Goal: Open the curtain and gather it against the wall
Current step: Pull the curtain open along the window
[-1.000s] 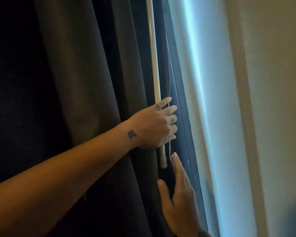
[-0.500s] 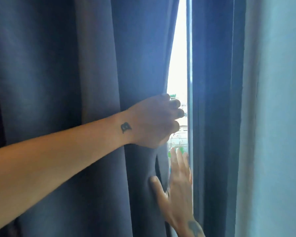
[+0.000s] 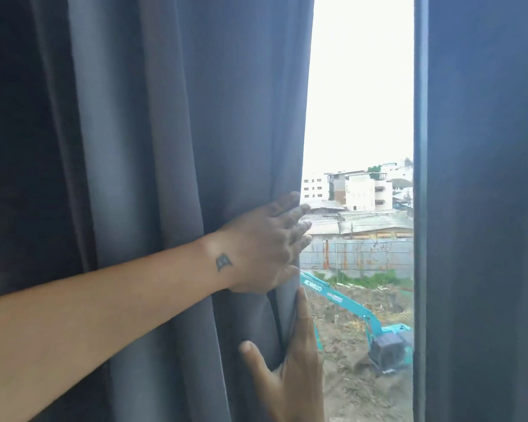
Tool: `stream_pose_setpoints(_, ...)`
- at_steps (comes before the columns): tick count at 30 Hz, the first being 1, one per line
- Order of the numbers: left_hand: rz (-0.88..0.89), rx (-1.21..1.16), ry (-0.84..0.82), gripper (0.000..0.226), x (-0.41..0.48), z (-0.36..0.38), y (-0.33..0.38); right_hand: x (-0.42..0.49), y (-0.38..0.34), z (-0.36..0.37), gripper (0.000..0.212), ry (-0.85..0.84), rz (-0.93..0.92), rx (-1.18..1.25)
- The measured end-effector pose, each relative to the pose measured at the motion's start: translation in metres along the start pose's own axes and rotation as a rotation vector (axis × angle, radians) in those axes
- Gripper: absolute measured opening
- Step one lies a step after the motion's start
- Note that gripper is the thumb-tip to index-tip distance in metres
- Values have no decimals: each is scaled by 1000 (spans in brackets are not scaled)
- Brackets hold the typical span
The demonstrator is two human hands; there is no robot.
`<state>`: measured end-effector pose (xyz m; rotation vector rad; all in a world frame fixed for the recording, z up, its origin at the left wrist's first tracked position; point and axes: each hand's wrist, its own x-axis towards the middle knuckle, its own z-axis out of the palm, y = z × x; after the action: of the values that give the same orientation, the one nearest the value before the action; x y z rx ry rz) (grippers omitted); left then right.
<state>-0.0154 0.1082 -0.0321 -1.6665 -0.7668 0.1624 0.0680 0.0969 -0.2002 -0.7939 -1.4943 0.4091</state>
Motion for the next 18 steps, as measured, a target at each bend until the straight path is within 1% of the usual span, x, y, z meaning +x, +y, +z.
stream_pose_setpoints(1, 28, -66, -53, 64, -4, -7, -4, -2, -2, 4, 100, -2, 19, 3)
stream_pose_setpoints(2, 19, -88, -72, 64, -9, -8, -7, -2, -4, 11, 97, -13, 38, 9)
stream_pose_setpoints(5, 27, -61, -164, 64, -33, -7, -17, -5, -13, 35, 89, -40, 22, 14)
stream_pose_setpoints(10, 58, -27, -157, 63, -78, 6, -30, -17, -30, 81, 76, -57, -8, -31)
stream_pose_setpoints(12, 45, -9, -170, 61, -100, 13, -36, -24, -41, 103, 72, -58, -30, -48)
stream_pose_setpoints(15, 36, 28, -125, 61, -130, 24, -45, -37, -52, 130, 64, -69, -42, -70)
stream_pose_setpoints(18, 9, 40, -152, 60, -164, 33, -56, -48, -67, 161, 62, -94, -66, -73)
